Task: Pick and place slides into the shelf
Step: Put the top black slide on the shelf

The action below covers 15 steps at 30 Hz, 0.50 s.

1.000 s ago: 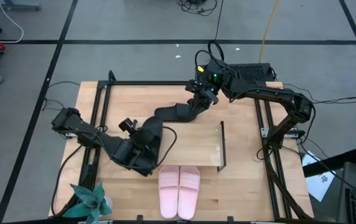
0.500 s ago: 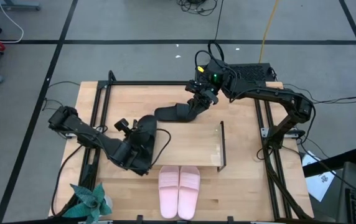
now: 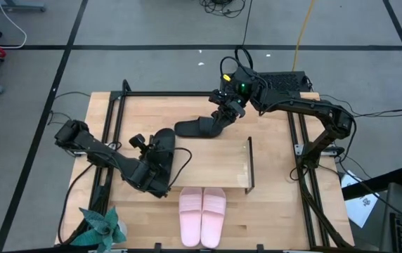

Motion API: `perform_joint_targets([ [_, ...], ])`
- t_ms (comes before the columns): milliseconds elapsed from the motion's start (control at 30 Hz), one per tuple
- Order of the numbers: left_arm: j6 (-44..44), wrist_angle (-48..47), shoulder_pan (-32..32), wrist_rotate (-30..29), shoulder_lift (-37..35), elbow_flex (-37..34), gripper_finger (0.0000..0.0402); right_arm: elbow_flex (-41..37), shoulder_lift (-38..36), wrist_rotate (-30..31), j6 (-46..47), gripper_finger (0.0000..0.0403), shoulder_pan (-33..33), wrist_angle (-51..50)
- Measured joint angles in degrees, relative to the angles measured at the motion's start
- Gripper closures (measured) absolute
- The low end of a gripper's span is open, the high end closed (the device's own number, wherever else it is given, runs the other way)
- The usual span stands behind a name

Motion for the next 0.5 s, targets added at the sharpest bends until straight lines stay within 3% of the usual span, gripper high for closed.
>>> perform_joint_targets([
  [500,0.76,1.3,0.04,1.03,0.0,2.65,0.0402,0.0,0.0,1.11,0.0,0.0351,0.0,-0.01],
])
